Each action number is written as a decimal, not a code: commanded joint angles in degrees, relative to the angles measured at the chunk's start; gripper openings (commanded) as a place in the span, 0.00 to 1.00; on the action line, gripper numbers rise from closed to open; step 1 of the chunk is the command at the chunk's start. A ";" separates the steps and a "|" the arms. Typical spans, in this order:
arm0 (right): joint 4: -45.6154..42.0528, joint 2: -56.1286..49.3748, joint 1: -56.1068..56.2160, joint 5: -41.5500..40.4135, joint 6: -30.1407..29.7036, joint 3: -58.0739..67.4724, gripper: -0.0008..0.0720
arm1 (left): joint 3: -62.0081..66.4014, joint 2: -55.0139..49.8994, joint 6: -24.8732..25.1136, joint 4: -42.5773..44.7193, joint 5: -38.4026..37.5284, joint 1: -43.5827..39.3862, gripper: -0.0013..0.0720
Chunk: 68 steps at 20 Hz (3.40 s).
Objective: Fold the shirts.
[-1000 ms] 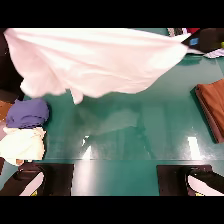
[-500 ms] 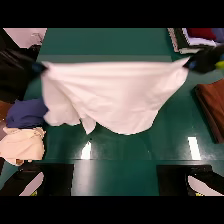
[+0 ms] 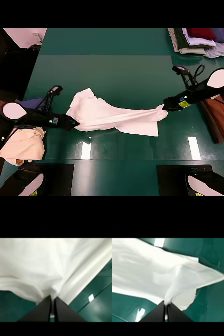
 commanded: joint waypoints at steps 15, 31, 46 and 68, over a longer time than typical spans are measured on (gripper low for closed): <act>0.17 0.07 0.07 -0.70 0.04 -2.29 0.03 | 27.74 -23.89 -3.52 8.70 4.70 -0.17 0.69; 0.11 0.02 0.04 -2.21 3.04 -2.32 0.03 | 35.98 -46.10 -3.89 2.49 4.81 6.29 0.64; -0.11 6.75 -9.75 -0.61 3.80 30.05 0.03 | 62.77 -16.57 -5.88 2.71 2.64 14.10 0.06; -0.42 9.97 -10.08 15.19 10.91 31.36 0.03 | 76.13 -11.65 -6.99 1.77 7.72 13.92 0.06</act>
